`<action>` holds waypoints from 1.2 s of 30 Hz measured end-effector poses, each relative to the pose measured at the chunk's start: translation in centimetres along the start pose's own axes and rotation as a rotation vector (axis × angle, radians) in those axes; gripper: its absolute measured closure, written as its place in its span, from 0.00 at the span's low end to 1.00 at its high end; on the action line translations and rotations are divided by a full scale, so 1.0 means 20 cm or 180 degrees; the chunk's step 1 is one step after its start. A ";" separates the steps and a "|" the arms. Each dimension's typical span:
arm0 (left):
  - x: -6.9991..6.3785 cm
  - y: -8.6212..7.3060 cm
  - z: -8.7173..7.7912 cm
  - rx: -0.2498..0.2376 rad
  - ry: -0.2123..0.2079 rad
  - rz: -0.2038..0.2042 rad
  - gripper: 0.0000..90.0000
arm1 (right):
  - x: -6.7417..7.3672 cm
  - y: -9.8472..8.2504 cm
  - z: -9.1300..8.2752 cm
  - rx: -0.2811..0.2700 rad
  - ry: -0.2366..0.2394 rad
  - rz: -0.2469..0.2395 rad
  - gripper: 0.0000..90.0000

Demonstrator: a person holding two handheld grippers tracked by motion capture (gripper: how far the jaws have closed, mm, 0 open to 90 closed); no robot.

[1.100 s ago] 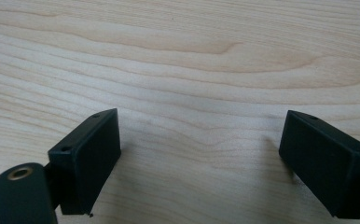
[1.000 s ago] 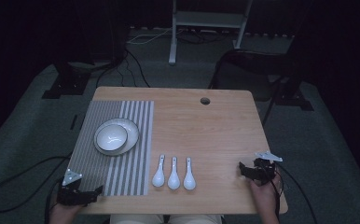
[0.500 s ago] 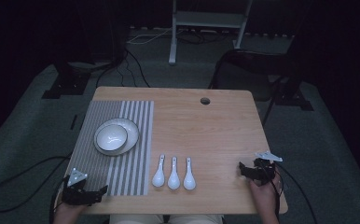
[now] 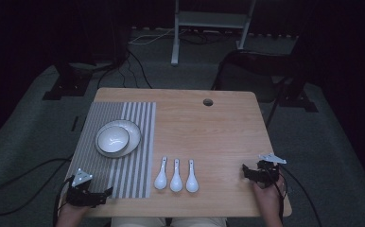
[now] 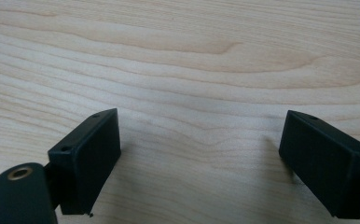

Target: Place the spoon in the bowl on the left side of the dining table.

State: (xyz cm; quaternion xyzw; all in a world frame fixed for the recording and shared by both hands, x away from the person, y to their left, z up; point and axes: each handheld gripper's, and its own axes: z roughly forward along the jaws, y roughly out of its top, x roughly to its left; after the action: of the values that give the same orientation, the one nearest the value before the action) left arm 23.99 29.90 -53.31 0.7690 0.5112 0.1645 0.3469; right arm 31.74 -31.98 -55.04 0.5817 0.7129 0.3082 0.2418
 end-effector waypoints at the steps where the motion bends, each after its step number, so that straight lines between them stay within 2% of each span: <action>1: 0.00 0.00 0.00 0.0002 -0.0010 0.0003 0.00 | 0.00 0.00 0.00 0.0000 0.0000 0.0000 0.13; 14: -0.06 0.10 0.02 -0.0011 -0.0118 0.0117 0.00 | 0.00 0.00 0.00 0.0000 0.0000 -0.0001 0.13; 20: -0.11 0.13 0.05 0.0041 -0.0262 0.0215 0.00 | 0.00 0.00 0.00 0.0000 0.0000 0.0001 0.13; 27: -0.15 0.17 0.08 0.0054 -0.0386 0.0254 0.00 | 0.00 0.00 0.00 0.0000 0.0000 0.0001 0.13; 28: -0.16 0.18 0.08 0.0023 -0.0486 0.0219 0.00 | 0.00 0.00 0.00 0.0000 0.0000 0.0001 0.13; 29: -0.17 0.19 0.08 0.0013 -0.0514 0.0220 0.00 | 0.00 0.00 0.00 0.0000 0.0001 0.0001 0.13; 36: -0.22 0.25 0.11 0.0015 -0.0551 0.0295 0.00 | 0.00 0.00 0.00 0.0000 0.0001 0.0001 0.13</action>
State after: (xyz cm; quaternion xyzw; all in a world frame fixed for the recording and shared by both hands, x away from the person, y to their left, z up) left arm 26.72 23.91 -50.88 0.8039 0.4436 0.1120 0.3800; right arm 31.74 -31.98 -55.04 0.5818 0.7129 0.3082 0.2416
